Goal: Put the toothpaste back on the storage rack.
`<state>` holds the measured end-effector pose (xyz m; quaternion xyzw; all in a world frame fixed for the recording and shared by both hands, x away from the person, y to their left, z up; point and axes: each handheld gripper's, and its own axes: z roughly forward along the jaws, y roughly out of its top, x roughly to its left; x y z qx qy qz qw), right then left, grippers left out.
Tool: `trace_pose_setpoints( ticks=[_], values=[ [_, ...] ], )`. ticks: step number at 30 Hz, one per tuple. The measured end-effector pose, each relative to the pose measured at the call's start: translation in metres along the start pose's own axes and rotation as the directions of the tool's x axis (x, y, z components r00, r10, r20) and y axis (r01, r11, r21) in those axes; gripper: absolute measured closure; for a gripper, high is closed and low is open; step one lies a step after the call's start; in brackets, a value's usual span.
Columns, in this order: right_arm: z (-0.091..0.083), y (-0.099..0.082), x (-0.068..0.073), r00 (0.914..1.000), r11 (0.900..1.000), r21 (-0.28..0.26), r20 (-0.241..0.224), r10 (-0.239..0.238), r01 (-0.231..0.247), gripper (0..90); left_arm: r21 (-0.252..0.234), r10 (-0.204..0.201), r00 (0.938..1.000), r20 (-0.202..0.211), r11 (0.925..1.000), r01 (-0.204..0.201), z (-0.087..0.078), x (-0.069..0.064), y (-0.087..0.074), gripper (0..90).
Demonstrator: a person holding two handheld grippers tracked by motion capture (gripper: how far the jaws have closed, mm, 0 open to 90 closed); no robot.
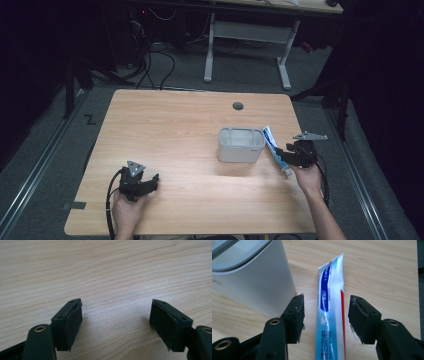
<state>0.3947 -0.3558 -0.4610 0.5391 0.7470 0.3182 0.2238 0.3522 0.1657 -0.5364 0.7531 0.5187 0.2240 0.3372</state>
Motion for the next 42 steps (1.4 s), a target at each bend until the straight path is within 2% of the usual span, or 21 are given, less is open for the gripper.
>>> trace_pose_setpoints(
  ticks=[4,8,14,15,18,22,26,31,33,36,39,42],
  values=[
    [0.006,0.009,-0.001,0.9999,0.9999,0.006,-0.007,0.012,-0.012,47.1,0.0,0.0,1.0,0.0,1.0,0.0,0.0,0.0,0.0,26.6],
    [0.011,0.016,0.0,1.0,0.9997,0.024,-0.002,-0.001,0.001,46.7,0.0,0.0,1.0,0.0,1.0,0.0,0.0,0.0,0.0,26.6],
    [0.026,0.025,0.0,0.9999,0.9976,0.069,0.01,-0.002,0.001,44.7,0.0,-0.001,1.0,0.001,1.0,0.001,0.0,0.0,0.0,26.6],
    [0.032,0.028,0.001,0.9996,0.9957,0.091,0.022,-0.016,0.014,44.4,0.0,0.0,1.0,0.001,1.0,0.0,0.0,0.0,0.0,26.6],
    [0.038,0.03,0.001,0.9993,0.9925,0.121,0.033,-0.018,0.014,43.7,0.0,-0.001,1.0,0.001,1.0,0.001,0.0,0.0,0.0,26.5],
    [0.045,0.031,0.002,0.999,0.9918,0.126,0.037,-0.024,0.02,44.3,0.0,-0.001,1.0,0.001,1.0,0.001,0.0,0.0,0.0,26.5],
    [0.054,0.031,0.002,0.9987,0.9869,0.16,0.044,-0.026,0.019,44.6,0.0,-0.001,1.0,0.001,1.0,0.001,0.0,0.0,0.0,26.5],
    [0.067,0.03,0.001,0.9993,0.9824,0.187,0.036,-0.01,0.003,45.6,0.0,-0.001,1.0,0.001,1.0,0.001,0.0,0.0,0.0,26.4],
    [0.07,0.029,0.002,0.9982,0.9813,0.193,0.057,-0.014,0.003,46.3,0.0,-0.001,1.0,0.001,1.0,0.001,0.0,0.0,0.0,26.4],
    [0.072,0.029,0.0,0.9978,0.9792,0.203,0.066,-0.006,-0.007,47.4,-0.003,-0.005,1.0,0.002,1.0,0.005,0.0,0.0,0.0,26.1],
    [0.076,0.029,-0.005,0.9979,0.9778,0.206,0.06,0.024,-0.036,48.7,-0.001,-0.003,1.0,0.003,1.0,0.003,0.0,0.0,0.0,26.1],
    [0.078,0.029,-0.007,0.9977,0.9776,0.206,0.06,0.033,-0.044,51.6,-0.001,-0.002,1.0,0.003,1.0,0.002,0.0,0.0,0.0,26.1]
  ],
)
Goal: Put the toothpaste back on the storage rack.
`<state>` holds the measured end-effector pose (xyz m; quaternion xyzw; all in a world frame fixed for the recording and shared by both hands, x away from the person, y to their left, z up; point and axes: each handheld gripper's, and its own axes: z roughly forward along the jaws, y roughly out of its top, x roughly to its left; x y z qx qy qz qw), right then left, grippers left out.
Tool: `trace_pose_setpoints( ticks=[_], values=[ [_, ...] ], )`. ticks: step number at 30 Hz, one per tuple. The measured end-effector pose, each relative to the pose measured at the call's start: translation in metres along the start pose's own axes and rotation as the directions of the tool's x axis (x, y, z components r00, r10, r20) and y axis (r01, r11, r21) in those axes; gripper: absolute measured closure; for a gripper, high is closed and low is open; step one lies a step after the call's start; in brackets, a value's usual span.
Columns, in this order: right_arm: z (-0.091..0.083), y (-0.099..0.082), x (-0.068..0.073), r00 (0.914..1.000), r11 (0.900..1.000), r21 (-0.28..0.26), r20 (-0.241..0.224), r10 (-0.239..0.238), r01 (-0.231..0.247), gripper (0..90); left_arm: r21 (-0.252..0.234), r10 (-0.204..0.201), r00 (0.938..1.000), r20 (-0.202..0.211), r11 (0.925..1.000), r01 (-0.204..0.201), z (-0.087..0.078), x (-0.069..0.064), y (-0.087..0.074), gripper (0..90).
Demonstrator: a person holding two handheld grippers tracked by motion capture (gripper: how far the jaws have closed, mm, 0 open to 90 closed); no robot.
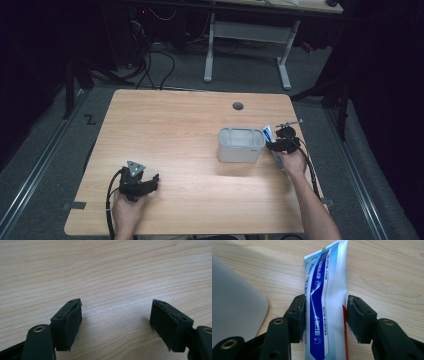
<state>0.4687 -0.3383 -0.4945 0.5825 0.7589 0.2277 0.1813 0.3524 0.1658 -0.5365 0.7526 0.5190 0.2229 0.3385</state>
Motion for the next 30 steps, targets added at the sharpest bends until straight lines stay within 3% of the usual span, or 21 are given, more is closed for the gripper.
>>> trace_pose_setpoints(
  ticks=[3,4,9,11,14,24,30],
  values=[
    [-0.001,0.001,-0.007,0.9988,0.9993,-0.004,-0.03,0.038,-0.038,58.1,0.0,0.0,1.0,0.0,1.0,0.0,0.0,0.0,0.0,26.1],
    [-0.005,0.001,-0.015,0.9973,0.9975,-0.015,-0.026,0.069,-0.069,67.1,-0.002,-0.002,1.0,0.0,1.0,0.002,0.0,0.0,0.0,26.1],
    [-0.004,0.0,-0.023,0.9937,0.9948,0.016,-0.048,0.101,-0.1,65.1,0.0,0.0,1.0,0.0,1.0,0.0,0.0,0.0,0.0,26.1],
    [0.001,0.003,-0.017,0.9978,0.9973,0.043,-0.025,0.061,-0.059,62.4,0.0,0.0,1.0,0.0,1.0,0.0,0.0,0.0,0.0,26.1],
    [0.005,0.008,-0.012,0.9993,0.9969,0.069,0.006,0.038,-0.039,62.1,0.0,0.0,1.0,0.0,1.0,0.0,0.0,0.0,0.0,26.1],
    [0.013,0.012,-0.012,0.9993,0.9933,0.11,0.02,0.032,-0.034,62.7,0.001,-0.001,1.0,0.003,1.0,0.001,0.0,0.0,0.0,26.0],
    [0.008,0.013,-0.01,0.9996,0.9941,0.108,0.025,0.012,-0.014,70.9,-0.001,-0.005,1.0,0.005,1.0,0.005,0.0,0.001,0.0,26.0]
  ],
)
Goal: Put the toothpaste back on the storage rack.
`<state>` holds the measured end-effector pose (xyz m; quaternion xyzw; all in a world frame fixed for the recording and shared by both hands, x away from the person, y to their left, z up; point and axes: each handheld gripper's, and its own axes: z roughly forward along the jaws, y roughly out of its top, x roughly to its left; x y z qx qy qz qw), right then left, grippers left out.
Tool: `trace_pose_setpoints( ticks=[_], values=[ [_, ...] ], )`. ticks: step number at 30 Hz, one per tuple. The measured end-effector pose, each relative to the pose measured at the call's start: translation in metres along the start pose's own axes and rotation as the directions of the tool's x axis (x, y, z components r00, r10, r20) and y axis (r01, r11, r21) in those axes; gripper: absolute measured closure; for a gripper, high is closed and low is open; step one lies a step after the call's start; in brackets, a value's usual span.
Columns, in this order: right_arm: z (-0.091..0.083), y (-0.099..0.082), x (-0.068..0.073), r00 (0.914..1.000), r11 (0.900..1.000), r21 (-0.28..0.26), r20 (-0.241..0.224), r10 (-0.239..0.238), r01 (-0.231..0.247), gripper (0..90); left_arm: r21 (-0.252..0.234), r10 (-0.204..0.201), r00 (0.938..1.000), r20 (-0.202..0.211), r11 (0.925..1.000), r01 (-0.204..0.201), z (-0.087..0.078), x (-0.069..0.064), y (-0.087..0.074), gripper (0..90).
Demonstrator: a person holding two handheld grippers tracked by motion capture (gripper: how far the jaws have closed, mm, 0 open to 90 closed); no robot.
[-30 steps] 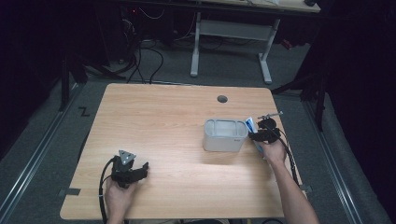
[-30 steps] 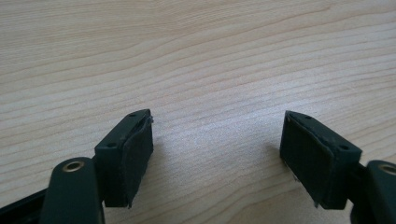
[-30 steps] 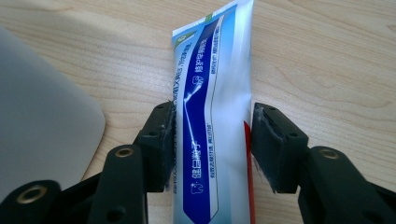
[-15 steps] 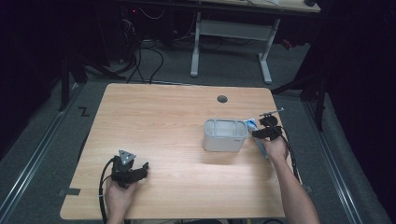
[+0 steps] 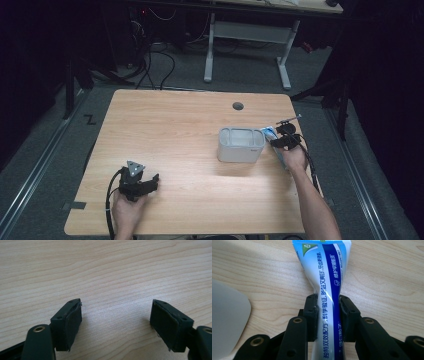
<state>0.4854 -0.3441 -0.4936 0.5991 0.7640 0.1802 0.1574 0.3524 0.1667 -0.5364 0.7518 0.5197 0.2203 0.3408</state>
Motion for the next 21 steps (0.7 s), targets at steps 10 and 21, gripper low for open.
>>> trace_pose_setpoints(
  ticks=[10,21],
  values=[
    [-0.025,-0.005,-0.007,0.9983,0.9989,-0.044,-0.057,0.013,-0.016,71.2,0.0,0.001,1.0,0.0,1.0,-0.001,0.0,0.0,0.0,25.7],
    [-0.062,-0.013,-0.011,0.9949,0.9925,-0.122,-0.099,-0.02,0.008,72.7,0.001,0.004,1.0,-0.001,1.0,-0.004,0.0,-0.001,0.0,25.6]
  ],
)
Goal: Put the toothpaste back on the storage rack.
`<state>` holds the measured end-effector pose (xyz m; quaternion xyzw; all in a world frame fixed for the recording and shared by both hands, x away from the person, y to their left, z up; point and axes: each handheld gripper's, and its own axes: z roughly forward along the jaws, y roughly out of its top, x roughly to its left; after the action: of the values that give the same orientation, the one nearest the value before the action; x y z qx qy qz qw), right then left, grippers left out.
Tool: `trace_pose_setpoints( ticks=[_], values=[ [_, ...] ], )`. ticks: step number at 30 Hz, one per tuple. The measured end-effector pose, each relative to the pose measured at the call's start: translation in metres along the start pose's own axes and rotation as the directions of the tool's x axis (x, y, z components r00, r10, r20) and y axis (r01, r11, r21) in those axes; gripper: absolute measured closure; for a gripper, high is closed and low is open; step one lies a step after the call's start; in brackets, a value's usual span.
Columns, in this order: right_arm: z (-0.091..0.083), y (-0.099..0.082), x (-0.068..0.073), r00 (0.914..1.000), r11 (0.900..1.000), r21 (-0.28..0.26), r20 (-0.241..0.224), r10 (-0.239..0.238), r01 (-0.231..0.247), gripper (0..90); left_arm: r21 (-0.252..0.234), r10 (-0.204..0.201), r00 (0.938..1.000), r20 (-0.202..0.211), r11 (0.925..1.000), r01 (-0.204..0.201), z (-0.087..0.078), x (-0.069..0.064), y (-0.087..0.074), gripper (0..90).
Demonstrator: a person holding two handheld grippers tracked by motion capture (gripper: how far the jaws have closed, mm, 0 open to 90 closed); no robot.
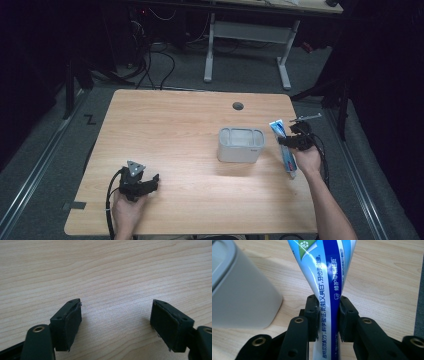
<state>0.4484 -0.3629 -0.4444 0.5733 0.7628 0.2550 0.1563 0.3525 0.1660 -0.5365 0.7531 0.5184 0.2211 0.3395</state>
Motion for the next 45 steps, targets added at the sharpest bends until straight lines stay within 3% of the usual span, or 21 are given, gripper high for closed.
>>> trace_pose_setpoints(
  ticks=[8,13,21,33,40,45],
  values=[
    [-0.019,-0.004,0.0,0.9994,0.9986,-0.052,-0.033,-0.009,0.008,73.4,0.001,0.001,1.0,0.001,1.0,-0.001,0.0,0.0,0.0,25.5],
    [-0.032,-0.009,-0.001,0.9969,0.9959,-0.09,-0.079,-0.006,-0.001,74.0,0.001,0.0,1.0,0.003,1.0,0.0,0.0,0.0,0.0,25.5],
    [-0.041,-0.016,-0.001,0.9938,0.9924,-0.123,-0.11,-0.015,0.001,74.5,0.0,0.001,1.0,0.001,1.0,-0.001,0.0,0.0,0.0,25.5],
    [-0.061,-0.023,0.014,0.9878,0.9823,-0.173,-0.125,-0.092,0.07,74.4,0.0,-0.003,1.0,0.003,1.0,0.003,0.0,0.001,0.0,25.7],
    [-0.072,-0.023,0.019,0.985,0.9788,-0.194,-0.145,-0.094,0.065,74.4,-0.002,-0.01,0.9999,0.007,0.9999,0.01,-0.001,0.001,0.0,25.6],
    [-0.08,-0.016,0.022,0.9839,0.9781,-0.188,-0.135,-0.116,0.09,74.4,0.001,-0.002,1.0,0.006,1.0,0.002,0.0,0.001,0.0,24.9]
  ],
)
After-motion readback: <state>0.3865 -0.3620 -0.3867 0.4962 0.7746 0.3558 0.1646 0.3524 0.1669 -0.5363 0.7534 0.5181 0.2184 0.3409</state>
